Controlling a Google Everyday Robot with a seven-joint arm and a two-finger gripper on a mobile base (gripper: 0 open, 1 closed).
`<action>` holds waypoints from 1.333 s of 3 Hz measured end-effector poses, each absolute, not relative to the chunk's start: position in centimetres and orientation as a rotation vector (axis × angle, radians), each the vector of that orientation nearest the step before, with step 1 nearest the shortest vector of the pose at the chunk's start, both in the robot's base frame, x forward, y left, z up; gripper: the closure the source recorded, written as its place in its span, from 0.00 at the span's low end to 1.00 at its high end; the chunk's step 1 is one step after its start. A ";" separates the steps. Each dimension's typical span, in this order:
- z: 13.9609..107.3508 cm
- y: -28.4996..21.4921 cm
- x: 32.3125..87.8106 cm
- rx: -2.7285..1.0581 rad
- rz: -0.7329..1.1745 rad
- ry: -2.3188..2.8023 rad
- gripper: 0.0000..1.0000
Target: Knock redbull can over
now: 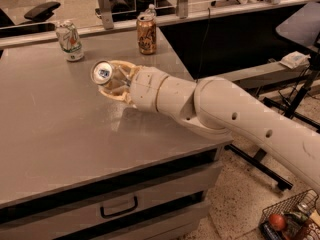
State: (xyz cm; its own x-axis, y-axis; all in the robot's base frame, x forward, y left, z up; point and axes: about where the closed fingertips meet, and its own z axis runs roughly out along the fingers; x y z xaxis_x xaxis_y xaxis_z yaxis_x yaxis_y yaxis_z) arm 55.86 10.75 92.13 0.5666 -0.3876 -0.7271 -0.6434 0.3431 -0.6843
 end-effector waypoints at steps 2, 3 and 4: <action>91.8 9.9 53.8 -1.466 -0.102 0.885 1.00; 91.3 9.7 52.7 -1.589 -0.240 0.747 1.00; 91.6 10.0 52.3 -1.782 -0.275 0.617 1.00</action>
Offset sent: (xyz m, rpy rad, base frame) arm -0.0380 -0.0213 -0.0114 -0.5183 -0.4865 -0.0304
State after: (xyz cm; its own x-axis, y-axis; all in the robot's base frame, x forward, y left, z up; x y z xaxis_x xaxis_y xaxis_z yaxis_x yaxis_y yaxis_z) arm 52.32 10.04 91.63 0.8331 -0.5385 -0.1262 -0.2657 -0.1895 -0.9452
